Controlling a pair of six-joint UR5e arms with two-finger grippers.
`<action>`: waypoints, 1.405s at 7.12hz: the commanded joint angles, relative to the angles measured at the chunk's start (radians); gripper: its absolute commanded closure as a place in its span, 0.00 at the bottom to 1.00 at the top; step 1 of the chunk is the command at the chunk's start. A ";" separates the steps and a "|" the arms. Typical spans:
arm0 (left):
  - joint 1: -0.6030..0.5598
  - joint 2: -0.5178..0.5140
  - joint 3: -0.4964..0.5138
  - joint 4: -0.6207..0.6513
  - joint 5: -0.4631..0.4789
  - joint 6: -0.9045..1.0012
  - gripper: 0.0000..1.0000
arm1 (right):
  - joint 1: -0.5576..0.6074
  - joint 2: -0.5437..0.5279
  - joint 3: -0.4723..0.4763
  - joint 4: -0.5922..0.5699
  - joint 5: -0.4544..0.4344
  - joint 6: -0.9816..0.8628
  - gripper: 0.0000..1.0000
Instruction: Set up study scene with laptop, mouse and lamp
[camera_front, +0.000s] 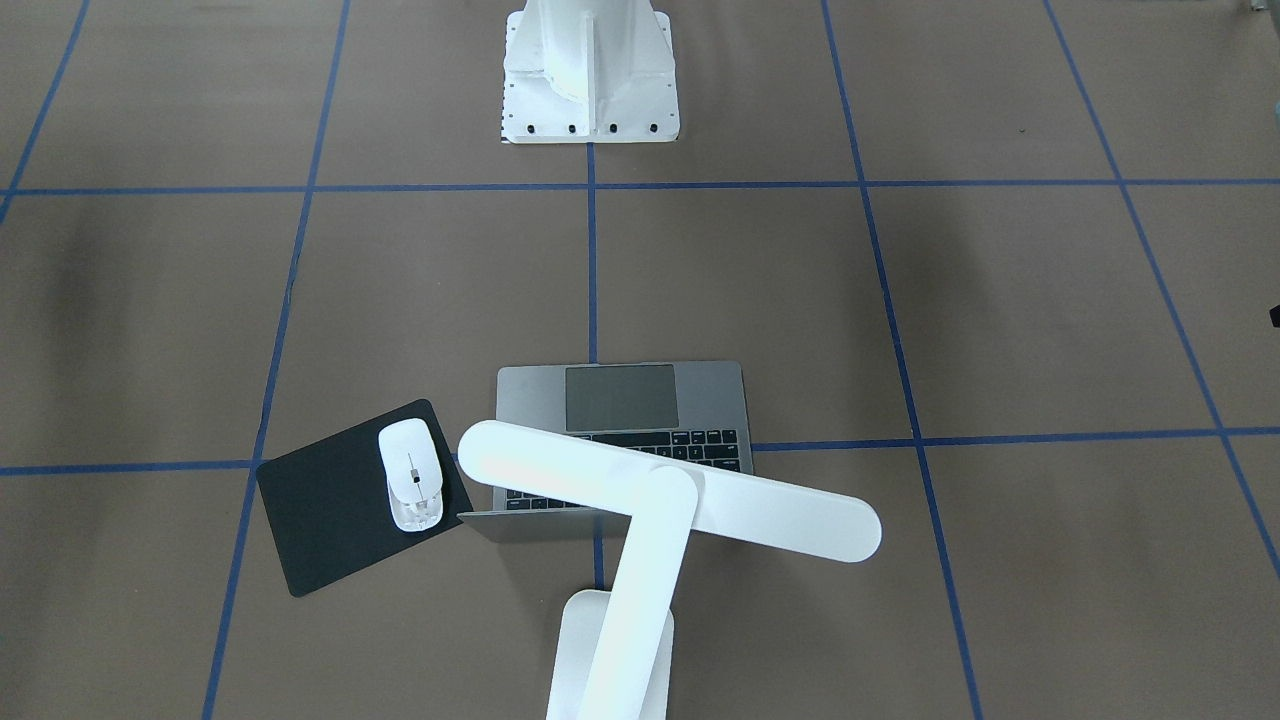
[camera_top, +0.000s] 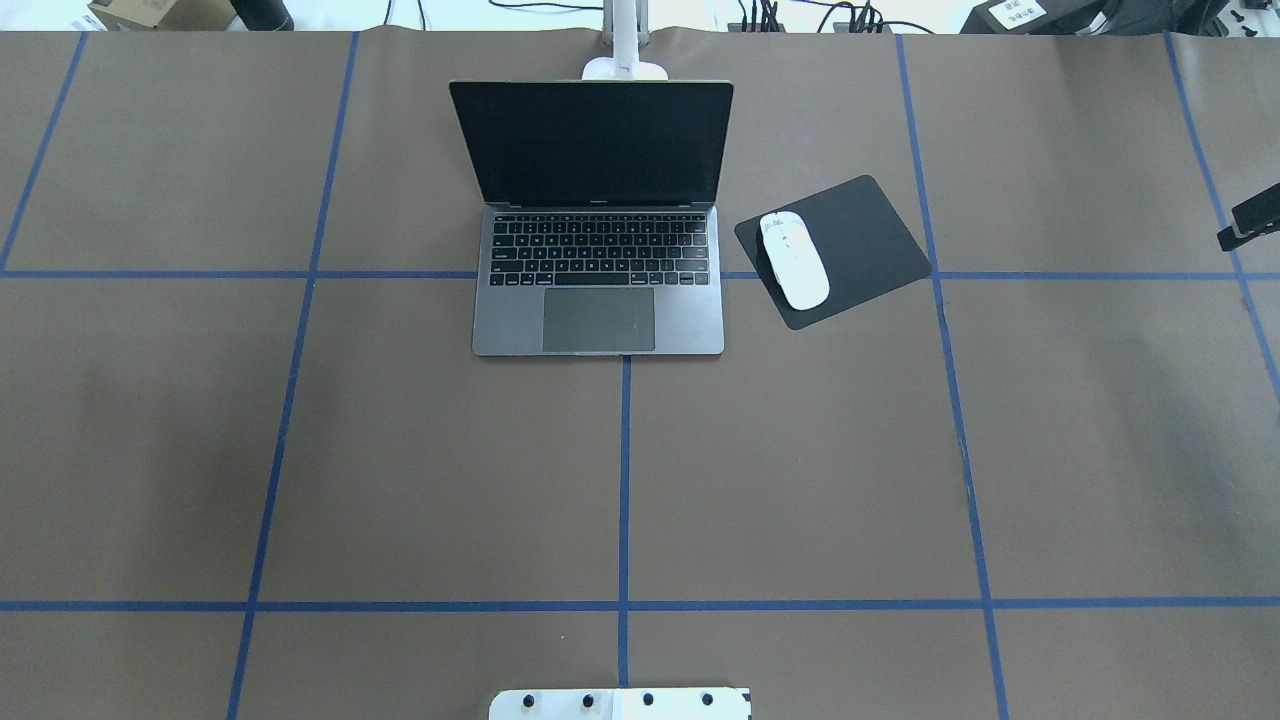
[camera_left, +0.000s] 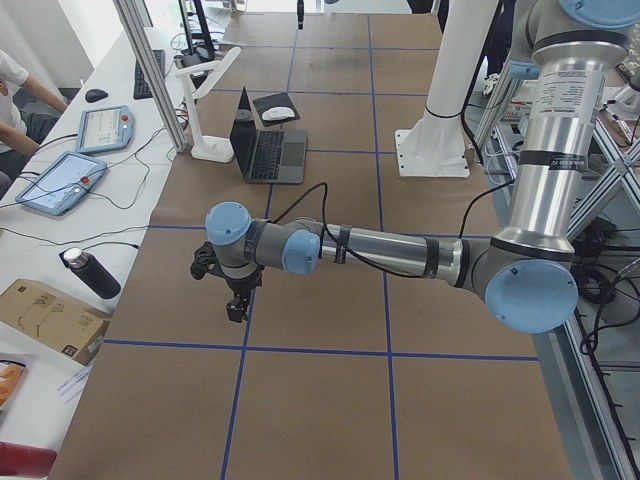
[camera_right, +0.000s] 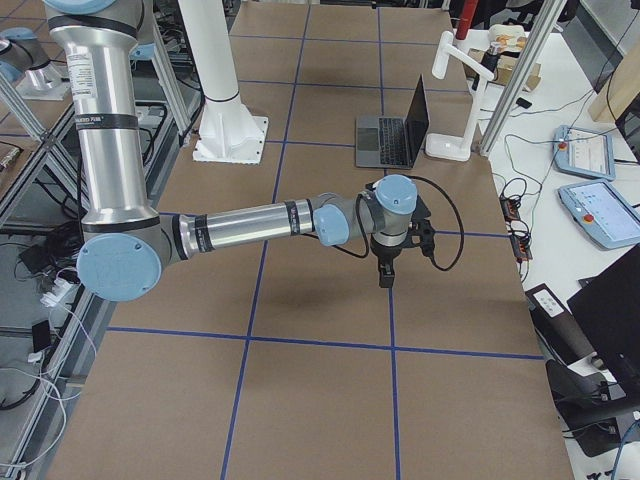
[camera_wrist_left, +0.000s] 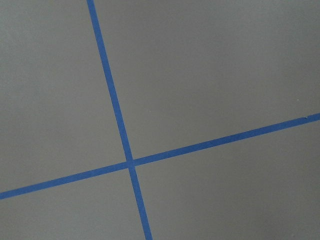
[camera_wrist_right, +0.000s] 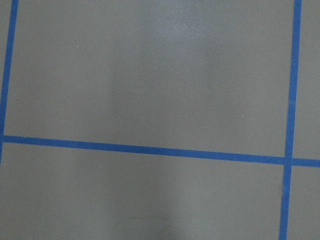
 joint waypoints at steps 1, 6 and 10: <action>0.000 0.052 -0.070 0.003 -0.012 -0.030 0.00 | 0.003 -0.035 0.027 0.001 0.000 0.003 0.01; 0.000 0.082 -0.079 -0.007 -0.045 -0.140 0.00 | 0.037 -0.042 0.020 -0.005 0.001 -0.047 0.01; -0.003 0.130 -0.168 -0.004 -0.071 -0.137 0.00 | 0.058 -0.062 0.029 0.002 -0.020 -0.044 0.01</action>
